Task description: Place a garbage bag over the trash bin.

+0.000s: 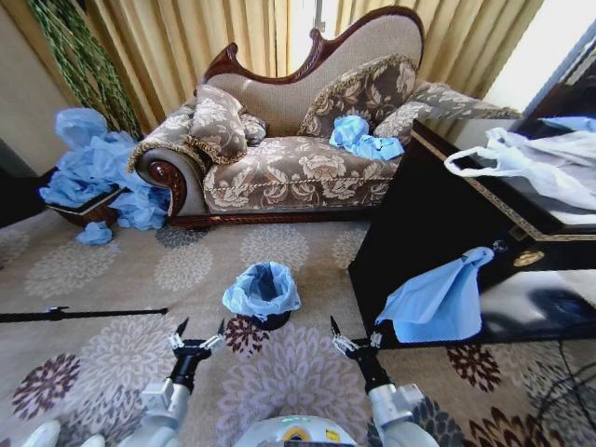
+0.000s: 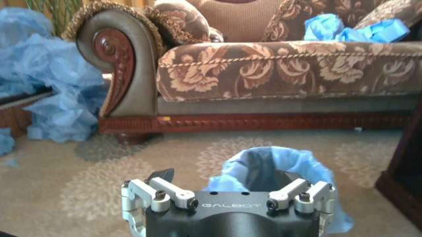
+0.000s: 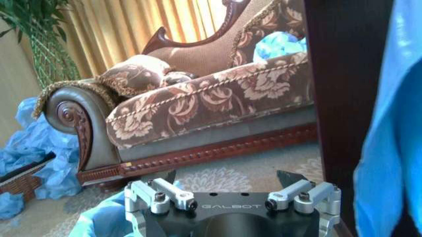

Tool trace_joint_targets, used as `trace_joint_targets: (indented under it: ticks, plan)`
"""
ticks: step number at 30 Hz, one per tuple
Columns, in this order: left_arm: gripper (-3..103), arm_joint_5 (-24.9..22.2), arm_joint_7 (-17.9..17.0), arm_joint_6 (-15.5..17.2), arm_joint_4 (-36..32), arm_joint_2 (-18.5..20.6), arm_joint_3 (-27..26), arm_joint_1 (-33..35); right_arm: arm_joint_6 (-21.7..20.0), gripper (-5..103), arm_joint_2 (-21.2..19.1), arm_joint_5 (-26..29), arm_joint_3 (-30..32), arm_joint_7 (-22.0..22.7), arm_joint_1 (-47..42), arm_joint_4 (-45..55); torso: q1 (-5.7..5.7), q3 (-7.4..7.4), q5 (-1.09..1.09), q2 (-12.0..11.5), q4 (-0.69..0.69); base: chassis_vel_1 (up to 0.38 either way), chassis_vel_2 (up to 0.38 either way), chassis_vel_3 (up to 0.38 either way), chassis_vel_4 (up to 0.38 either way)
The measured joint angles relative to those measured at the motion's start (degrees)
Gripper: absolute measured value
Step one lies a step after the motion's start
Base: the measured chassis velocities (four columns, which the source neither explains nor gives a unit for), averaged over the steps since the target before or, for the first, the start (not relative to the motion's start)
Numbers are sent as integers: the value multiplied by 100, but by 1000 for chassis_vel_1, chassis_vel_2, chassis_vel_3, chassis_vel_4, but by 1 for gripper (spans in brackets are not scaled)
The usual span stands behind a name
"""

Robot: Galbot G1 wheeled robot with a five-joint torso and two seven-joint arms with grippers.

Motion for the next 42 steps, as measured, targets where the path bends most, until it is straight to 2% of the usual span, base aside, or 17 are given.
trace_joint_targets:
  ticks: [7, 42]
  plan:
    - [100, 18, -31, 44, -90, 32, 51, -4, 125, 100, 83, -8, 253, -90, -168, 111, 1, 0, 0, 0, 0, 0, 0, 0, 0]
    - [100, -12, -39, 61, -60, 58, 51, -47, 118, 100, 75, -50, 238, -32, -140, 111, 1, 0, 0, -2, 1, 0, 0, 0, 0]
